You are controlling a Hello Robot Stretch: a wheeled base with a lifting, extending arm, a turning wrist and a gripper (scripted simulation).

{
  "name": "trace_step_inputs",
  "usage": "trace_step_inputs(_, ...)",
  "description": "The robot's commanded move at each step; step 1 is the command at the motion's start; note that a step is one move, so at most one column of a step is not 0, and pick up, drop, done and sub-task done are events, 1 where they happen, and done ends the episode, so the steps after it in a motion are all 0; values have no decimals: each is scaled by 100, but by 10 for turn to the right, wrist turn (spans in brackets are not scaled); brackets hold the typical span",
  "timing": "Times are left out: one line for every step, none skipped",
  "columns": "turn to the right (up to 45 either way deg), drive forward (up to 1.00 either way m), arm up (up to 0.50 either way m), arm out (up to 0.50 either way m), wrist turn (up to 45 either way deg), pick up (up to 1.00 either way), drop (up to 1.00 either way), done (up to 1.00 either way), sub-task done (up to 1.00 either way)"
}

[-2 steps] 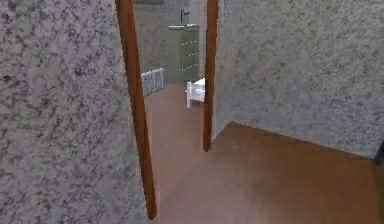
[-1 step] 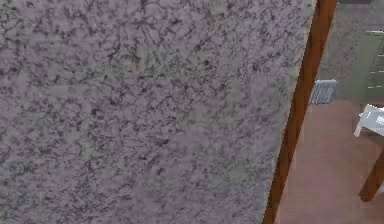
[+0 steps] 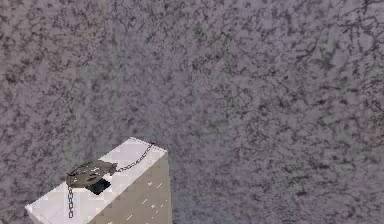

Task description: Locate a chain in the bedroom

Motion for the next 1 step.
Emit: trace_step_inputs(-240, 0, 0, 0, 0, 0, 0, 0, 0)
